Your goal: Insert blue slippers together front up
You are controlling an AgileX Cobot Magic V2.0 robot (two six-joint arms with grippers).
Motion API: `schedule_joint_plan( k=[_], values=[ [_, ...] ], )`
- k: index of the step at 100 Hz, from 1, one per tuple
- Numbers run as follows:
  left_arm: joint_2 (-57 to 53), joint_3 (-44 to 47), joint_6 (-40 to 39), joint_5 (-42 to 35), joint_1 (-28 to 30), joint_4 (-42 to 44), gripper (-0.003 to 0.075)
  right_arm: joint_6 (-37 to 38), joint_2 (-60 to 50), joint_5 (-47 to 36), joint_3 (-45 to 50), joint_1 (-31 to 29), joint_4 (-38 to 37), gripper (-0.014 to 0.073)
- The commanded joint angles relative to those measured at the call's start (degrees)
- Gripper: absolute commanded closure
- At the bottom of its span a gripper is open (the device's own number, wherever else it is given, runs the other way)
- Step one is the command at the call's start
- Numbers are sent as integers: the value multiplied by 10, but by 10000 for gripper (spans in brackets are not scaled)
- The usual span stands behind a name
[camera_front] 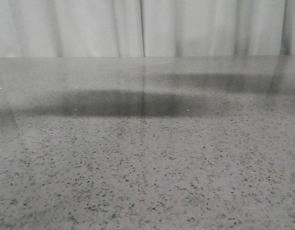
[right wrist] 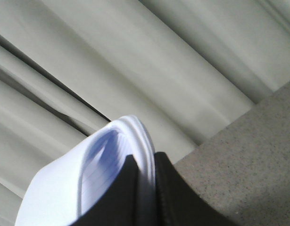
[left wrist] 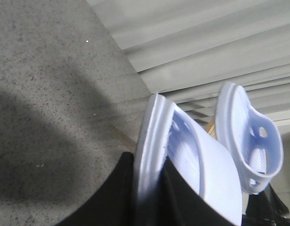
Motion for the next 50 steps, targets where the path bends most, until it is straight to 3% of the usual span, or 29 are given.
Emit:
schedule_joint_plan(
  k=[1,50],
  values=[
    [-12,-6,-10,17,-4,-50,704,-2,-33,-2,-21,1,-10,701],
    [-6,-4,-40,31,-4,-50,704,-2,-106,192,-21,1,15,701]
  ],
)
